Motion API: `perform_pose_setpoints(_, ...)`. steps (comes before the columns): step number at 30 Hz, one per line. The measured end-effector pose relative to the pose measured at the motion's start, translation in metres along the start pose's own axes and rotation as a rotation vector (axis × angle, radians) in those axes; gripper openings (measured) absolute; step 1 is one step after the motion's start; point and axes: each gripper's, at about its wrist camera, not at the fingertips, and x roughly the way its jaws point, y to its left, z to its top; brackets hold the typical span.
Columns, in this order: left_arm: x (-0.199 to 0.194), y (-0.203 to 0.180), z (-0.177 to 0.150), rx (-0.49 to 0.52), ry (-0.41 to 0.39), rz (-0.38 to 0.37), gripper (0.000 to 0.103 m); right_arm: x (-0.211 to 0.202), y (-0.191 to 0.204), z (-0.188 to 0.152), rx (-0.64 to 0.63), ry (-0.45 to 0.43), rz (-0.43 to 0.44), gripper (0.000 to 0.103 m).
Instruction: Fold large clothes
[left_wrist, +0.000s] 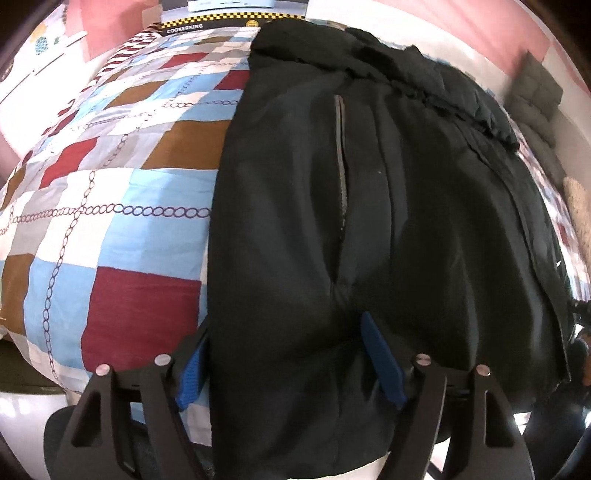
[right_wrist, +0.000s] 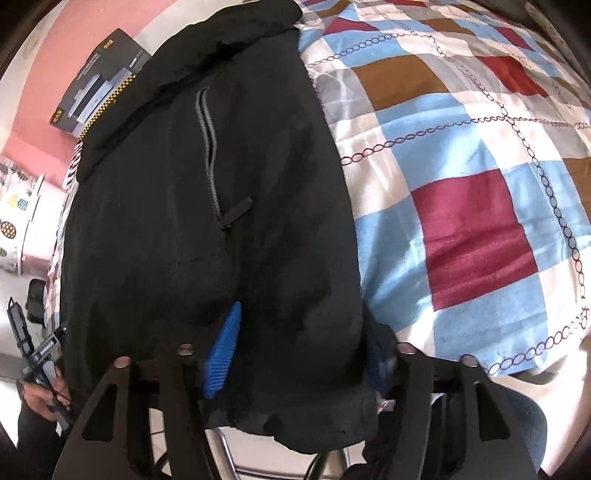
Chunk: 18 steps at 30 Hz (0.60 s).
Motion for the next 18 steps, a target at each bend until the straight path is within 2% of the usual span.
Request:
perform_pose_setpoints(3,0.001,0.000,0.001,0.004,0.011,0.000,0.078,0.000,0.001,-0.004,0.004,-0.013,0.018,0.041)
perform_pose_setpoints(6,-0.001,-0.002,0.000,0.009,0.010,-0.002,0.069,-0.002,0.004,-0.005,0.006,-0.015,0.026,0.033)
perform_pose_setpoints(8,-0.007,-0.005,0.000,0.022,0.001,0.007,0.047,-0.007,0.007,-0.005,-0.002,-0.022,0.031,0.028)
perform_pose_setpoints(10,-0.014,-0.005,0.000,0.025,-0.013,0.026,0.029,-0.014,0.010,-0.006,-0.010,-0.032,0.041,0.027)
perform_pose_setpoints(11,-0.018,-0.003,0.001,0.012,-0.018,0.013,0.022,-0.020,0.011,-0.007,-0.016,-0.041,0.048,0.026)
perform_pose_setpoints(14,-0.032,0.005,0.004,-0.036,-0.039,-0.029,0.016,-0.035,0.010,-0.008,-0.020,-0.067,0.086,0.025)
perform_pose_setpoints(18,-0.060,0.015,0.012,-0.076,-0.103,-0.081,0.015,-0.057,0.001,-0.011,-0.016,-0.097,0.139,0.025)
